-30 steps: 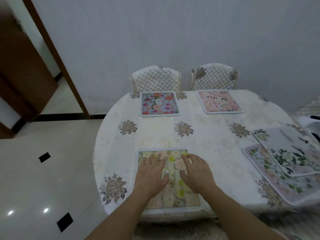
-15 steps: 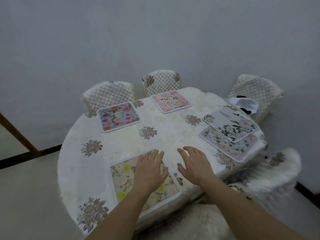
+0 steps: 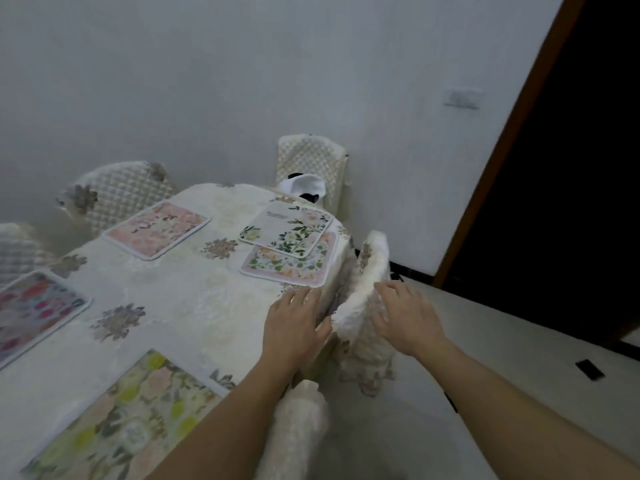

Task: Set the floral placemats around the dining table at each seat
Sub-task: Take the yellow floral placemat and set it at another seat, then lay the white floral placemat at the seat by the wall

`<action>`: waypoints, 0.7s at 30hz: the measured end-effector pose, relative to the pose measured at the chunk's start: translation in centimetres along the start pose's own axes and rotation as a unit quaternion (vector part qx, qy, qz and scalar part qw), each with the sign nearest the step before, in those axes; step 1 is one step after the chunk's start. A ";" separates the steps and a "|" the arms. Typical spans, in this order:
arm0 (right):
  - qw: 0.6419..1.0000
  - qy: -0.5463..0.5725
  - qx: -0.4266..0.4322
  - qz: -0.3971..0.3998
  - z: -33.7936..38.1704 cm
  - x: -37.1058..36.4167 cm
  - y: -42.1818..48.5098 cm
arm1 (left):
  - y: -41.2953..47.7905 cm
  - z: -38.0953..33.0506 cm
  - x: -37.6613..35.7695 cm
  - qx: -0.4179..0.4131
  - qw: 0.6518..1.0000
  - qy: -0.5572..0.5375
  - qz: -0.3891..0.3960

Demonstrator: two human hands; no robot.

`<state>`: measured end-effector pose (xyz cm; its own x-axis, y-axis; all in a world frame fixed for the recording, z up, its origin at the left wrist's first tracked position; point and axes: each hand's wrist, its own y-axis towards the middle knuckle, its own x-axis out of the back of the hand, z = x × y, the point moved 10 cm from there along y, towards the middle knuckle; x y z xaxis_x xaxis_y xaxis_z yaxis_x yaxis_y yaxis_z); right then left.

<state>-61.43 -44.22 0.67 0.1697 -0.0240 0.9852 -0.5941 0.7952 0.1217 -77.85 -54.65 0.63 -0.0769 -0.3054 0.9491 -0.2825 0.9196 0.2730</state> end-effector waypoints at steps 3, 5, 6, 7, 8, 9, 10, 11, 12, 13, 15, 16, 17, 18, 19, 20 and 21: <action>0.999 0.006 -0.044 -0.007 -5.5 0.4 -0.8 | 2.8 -5.1 -1.3 -0.047 0.999 -0.012 0.013; 0.997 0.003 -0.072 0.001 -8.9 0.2 -1.2 | 4.5 -8.2 -2.4 -0.075 0.997 -0.016 0.016; 0.997 0.002 -0.083 0.003 -10.5 0.2 -1.2 | 5.3 -9.7 -3.0 -0.084 0.996 -0.020 0.018; 0.996 0.001 -0.093 0.004 -12.1 0.1 -1.2 | 6.1 -11.0 -3.6 -0.092 0.995 -0.024 0.020; 0.995 0.001 -0.103 0.003 -13.7 0.0 -1.1 | 7.0 -12.3 -4.2 -0.099 0.994 -0.028 0.020; 0.994 0.003 -0.111 0.001 -15.3 0.0 -0.8 | 7.9 -13.5 -5.0 -0.106 0.994 -0.029 0.022; 0.993 0.005 -0.117 -0.002 -16.8 0.0 -0.6 | 8.9 -14.7 -5.8 -0.112 0.993 -0.028 0.025; 0.992 0.006 -0.124 -0.004 -18.4 0.0 -0.2 | 9.9 -15.9 -6.5 -0.117 0.992 -0.023 0.028; 0.992 0.006 -0.130 -0.006 -19.9 0.0 0.3 | 11.0 -17.0 -7.3 -0.122 0.992 -0.018 0.031; 0.991 0.008 -0.134 -0.007 -21.5 0.0 1.0 | 12.3 -18.1 -8.0 -0.125 0.991 -0.012 0.034; 0.990 0.013 -0.142 -0.004 -24.7 -0.1 2.5 | 15.0 -20.4 -9.3 -0.129 0.991 -0.003 0.039; 0.990 0.014 -0.143 -0.004 -26.3 -0.2 3.4 | 16.4 -21.6 -9.9 -0.130 0.991 0.002 0.039; 0.990 0.015 -0.142 -0.005 -27.9 -0.1 4.3 | 17.7 -22.8 -10.4 -0.131 0.991 0.007 0.039; 0.990 0.018 -0.141 -0.005 -29.4 0.0 5.2 | 19.1 -23.8 -10.9 -0.131 0.991 0.010 0.039; 0.990 0.019 -0.138 -0.005 -30.8 0.1 6.2 | 20.5 -24.8 -11.5 -0.129 0.991 0.010 0.040; 0.991 0.017 -0.134 -0.005 -32.1 0.3 7.2 | 21.8 -25.7 -12.0 -0.127 0.991 0.009 0.041; 0.991 0.014 -0.130 -0.005 -33.3 0.4 8.2 | 23.0 -26.5 -12.5 -0.124 0.991 0.009 0.043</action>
<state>-40.03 -17.50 -1.92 0.1980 -0.0188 0.9800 -0.3697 0.9245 0.0925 -58.01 -23.16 -0.78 -0.0718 -0.2216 0.9725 -0.0315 0.9750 0.2198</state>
